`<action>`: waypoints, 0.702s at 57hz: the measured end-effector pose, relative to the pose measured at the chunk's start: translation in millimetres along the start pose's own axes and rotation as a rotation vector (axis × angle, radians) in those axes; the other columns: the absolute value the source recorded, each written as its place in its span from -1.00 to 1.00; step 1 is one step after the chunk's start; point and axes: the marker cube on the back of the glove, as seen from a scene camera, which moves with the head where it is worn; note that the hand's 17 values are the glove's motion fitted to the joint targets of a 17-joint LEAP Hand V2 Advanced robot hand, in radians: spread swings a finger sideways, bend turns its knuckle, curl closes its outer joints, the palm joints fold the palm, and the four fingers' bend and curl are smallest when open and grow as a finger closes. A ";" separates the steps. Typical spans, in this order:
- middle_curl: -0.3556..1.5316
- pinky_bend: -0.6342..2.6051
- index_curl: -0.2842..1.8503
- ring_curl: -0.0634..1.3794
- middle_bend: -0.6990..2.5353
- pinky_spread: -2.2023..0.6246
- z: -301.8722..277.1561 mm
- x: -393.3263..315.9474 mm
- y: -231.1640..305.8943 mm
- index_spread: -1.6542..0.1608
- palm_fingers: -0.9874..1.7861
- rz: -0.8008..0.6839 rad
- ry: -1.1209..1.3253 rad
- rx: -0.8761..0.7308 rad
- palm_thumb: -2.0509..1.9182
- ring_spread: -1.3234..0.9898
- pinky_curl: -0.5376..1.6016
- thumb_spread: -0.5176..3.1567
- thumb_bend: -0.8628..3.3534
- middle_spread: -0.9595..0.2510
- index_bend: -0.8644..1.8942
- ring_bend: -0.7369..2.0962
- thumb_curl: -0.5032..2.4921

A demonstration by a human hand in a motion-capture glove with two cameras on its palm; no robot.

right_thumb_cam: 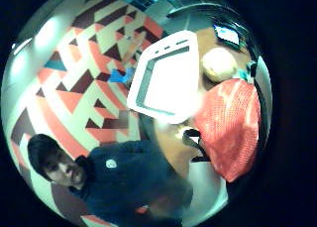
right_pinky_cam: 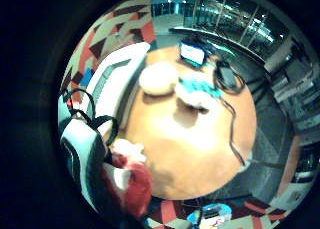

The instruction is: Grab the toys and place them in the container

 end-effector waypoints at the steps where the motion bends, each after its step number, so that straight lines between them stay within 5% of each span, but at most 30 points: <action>1: 0.27 0.11 -0.19 0.02 0.25 0.25 0.8 -7.2 -6.1 0.53 0.53 -0.007 -0.023 0.007 0.38 -0.17 0.06 -0.21 -0.49 0.19 0.30 0.58 -0.22; 12: 0.33 0.14 -0.05 0.07 0.30 0.23 70.7 -97.4 -47.8 0.55 0.47 -0.079 -0.190 0.027 0.37 -0.17 0.13 -0.27 -0.50 0.19 0.40 0.62 -0.15; 22: 0.37 0.20 0.05 0.10 0.30 0.22 126.2 -90.6 -80.3 0.56 0.37 -0.039 -0.145 -0.094 0.34 -0.16 0.20 -0.28 -0.53 0.19 0.36 0.65 -0.12; 27: 0.37 0.18 0.06 0.09 0.29 0.24 152.9 -93.9 -78.1 0.57 0.23 -0.043 -0.109 -0.201 0.32 -0.15 0.20 -0.24 -0.55 0.19 0.24 0.67 -0.14; 36: 0.18 0.02 -0.05 -0.10 0.04 0.41 159.1 -98.1 -69.4 0.61 -0.52 -0.034 -0.218 -0.243 0.16 -0.07 0.08 -0.10 -0.62 0.34 0.02 0.33 -0.26; 40: 0.09 -0.04 -0.12 -0.24 -0.08 0.46 146.5 -100.4 -60.9 0.62 -0.52 -0.035 -0.224 -0.195 0.14 -0.02 0.01 -0.07 -0.61 0.41 -0.02 0.15 -0.29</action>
